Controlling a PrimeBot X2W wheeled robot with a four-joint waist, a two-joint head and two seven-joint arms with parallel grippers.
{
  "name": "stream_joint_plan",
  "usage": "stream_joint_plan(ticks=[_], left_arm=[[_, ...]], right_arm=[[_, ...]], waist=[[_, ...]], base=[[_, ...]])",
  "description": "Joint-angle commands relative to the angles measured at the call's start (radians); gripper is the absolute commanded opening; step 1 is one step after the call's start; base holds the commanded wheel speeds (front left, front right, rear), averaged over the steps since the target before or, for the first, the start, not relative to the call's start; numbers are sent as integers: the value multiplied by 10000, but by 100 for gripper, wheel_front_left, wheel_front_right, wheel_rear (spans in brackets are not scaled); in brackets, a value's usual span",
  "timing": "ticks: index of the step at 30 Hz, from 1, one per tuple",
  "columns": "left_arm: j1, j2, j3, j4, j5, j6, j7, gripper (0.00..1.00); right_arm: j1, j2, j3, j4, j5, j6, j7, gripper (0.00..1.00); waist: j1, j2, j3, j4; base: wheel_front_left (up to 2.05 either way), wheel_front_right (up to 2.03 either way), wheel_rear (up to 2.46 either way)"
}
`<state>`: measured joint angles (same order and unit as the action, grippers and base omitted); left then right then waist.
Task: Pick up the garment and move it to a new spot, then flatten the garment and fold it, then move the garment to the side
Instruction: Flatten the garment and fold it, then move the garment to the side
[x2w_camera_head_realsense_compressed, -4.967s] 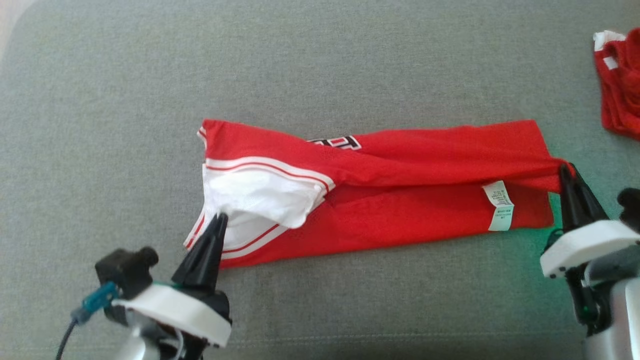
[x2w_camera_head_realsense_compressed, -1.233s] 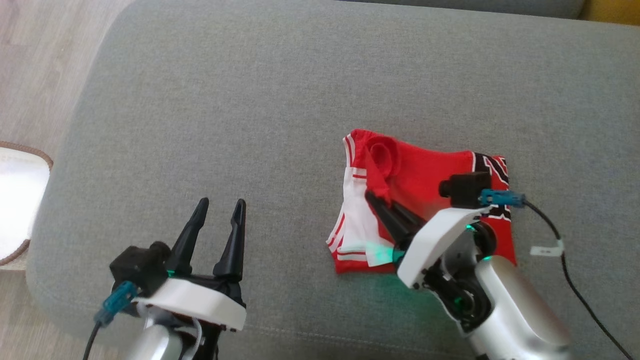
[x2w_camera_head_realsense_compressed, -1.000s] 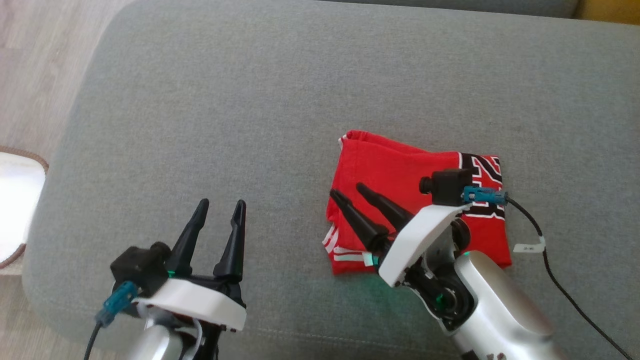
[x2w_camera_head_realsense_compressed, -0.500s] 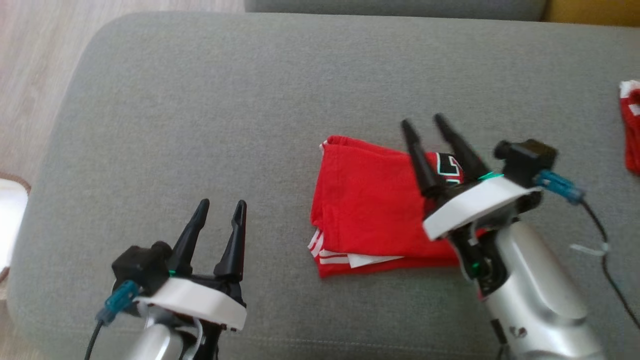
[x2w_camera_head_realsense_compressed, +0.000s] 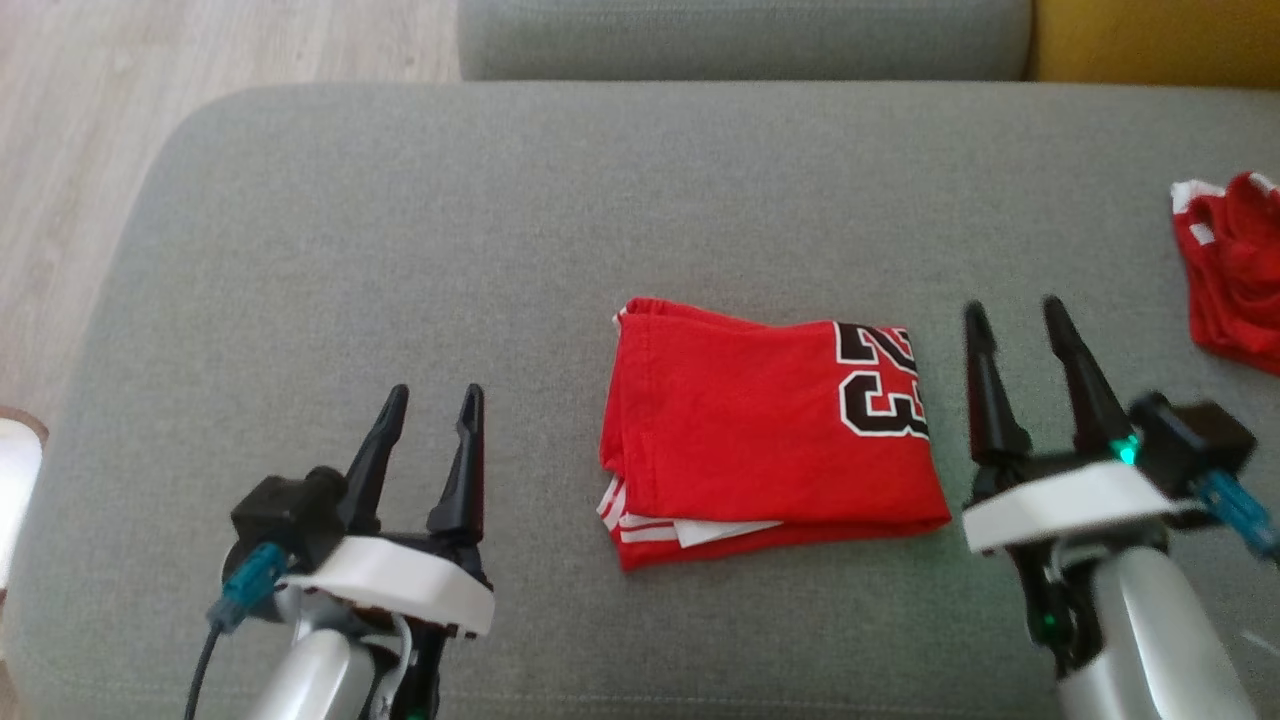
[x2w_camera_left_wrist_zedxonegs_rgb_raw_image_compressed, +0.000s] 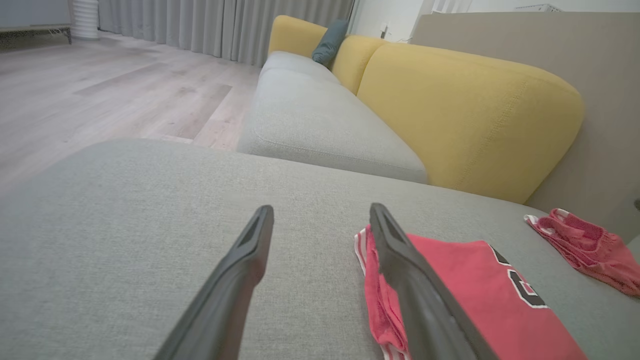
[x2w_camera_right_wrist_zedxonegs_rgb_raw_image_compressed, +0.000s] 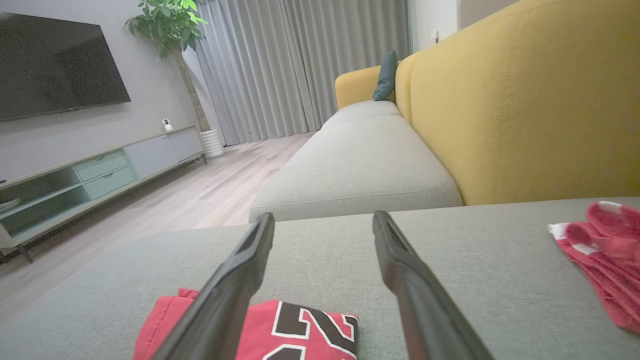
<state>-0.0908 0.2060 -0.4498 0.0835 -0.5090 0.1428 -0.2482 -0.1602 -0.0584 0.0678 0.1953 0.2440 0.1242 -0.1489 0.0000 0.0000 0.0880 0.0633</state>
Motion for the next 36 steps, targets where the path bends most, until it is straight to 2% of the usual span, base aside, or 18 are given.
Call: stream_joint_plan(ticks=[1, 13, 36], left_arm=[[-256, 17, 427, -232, 152, 68, -125, 100], [579, -409, 998, -85, 699, -259, -134, 100], [807, -844, 1583, 110, 1274, -768, -135, 100]], right_arm=[[-107, 81, 118, -442, -88, 65, -155, 100], [1254, 81, -372, -520, -109, 65, -571, 100], [1095, 82, -636, -193, -309, 65, -335, 100]], waist=[[0, 0, -118, 1], [0, 0, -667, -48], [0, 0, -594, -11]], base=[[0, 0, 0], [0, 0, 0], [0, 0, 0]])
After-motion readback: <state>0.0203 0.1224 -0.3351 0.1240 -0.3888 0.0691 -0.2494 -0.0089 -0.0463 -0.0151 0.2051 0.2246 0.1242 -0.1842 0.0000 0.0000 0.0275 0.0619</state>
